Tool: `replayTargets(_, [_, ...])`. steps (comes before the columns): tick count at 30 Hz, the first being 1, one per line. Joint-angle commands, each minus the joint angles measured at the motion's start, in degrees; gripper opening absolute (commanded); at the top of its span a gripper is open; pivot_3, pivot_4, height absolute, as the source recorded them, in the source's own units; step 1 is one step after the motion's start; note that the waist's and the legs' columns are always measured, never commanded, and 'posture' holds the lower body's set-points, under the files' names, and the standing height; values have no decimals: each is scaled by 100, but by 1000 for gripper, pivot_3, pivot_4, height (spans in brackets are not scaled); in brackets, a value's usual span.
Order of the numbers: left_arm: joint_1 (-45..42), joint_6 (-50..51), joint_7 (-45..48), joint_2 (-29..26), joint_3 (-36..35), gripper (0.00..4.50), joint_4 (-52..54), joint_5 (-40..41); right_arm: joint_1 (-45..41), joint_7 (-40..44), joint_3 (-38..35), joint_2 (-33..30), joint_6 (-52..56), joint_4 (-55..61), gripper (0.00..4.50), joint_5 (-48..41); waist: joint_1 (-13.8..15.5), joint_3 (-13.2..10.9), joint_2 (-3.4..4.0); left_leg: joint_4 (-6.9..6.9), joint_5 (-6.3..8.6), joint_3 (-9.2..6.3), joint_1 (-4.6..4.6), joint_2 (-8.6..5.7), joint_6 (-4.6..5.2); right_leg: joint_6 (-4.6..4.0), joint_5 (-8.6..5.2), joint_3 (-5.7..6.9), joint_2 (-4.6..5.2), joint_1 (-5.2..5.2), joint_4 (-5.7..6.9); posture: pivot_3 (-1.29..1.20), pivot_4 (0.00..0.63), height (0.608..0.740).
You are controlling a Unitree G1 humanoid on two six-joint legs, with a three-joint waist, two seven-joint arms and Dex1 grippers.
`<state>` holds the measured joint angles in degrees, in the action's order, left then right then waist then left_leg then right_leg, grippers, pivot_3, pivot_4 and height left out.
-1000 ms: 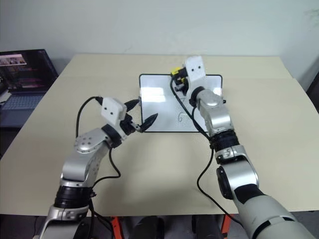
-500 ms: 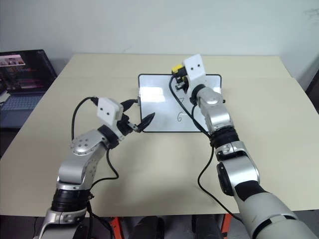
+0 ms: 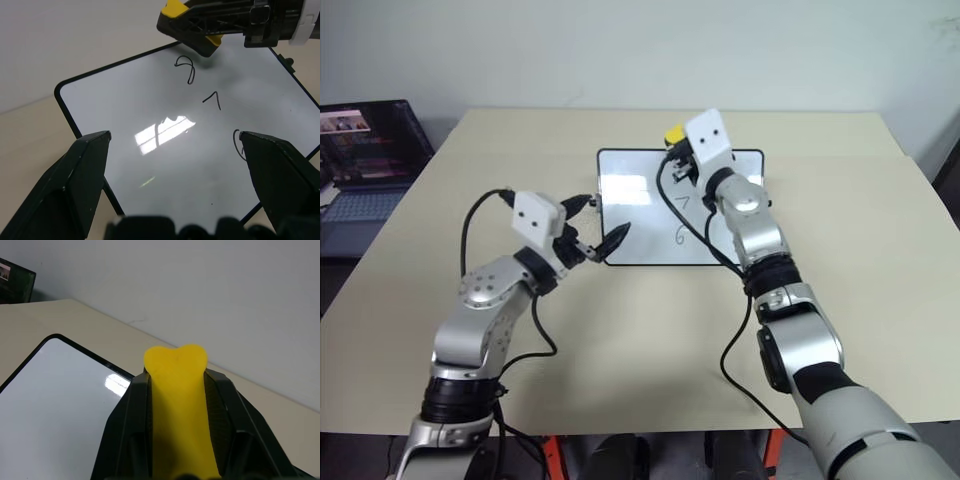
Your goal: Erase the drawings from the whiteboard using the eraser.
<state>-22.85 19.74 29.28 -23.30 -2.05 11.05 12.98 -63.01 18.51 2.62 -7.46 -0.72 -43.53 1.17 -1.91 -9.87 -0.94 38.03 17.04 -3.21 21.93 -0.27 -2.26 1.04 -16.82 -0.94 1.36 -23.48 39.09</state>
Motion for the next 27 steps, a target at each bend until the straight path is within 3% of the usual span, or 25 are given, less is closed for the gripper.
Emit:
replayTargets(1, [-79, 27, -62, -56, -124, 4500, 301, 54, -136, -58, 56, 4, -192, 33, 1102, 107, 0, 0, 0, 0, 0, 0, 0, 0, 0, 0, 0, 0, 0, 0, 0, 0, 150, 740])
replayTargets(21, [38, 77, -92, -81, -158, 4500, 473, 62, -187, -186, 114, -180, -739, -959, 1102, 498, 1, 1, -1, 7, -3, 4, -2, 0, -5, 1, 3, -2, 0, 1, 5, 0, 150, 740])
replayTargets(27, [4, 44, -95, -85, -174, 4500, 410, 53, -96, 15, 227, 22, -694, -964, 1102, 477, -7, 2, -1, 10, -3, 5, -4, 0, -5, 1, 5, -3, 0, 2, 8, 0, 150, 740])
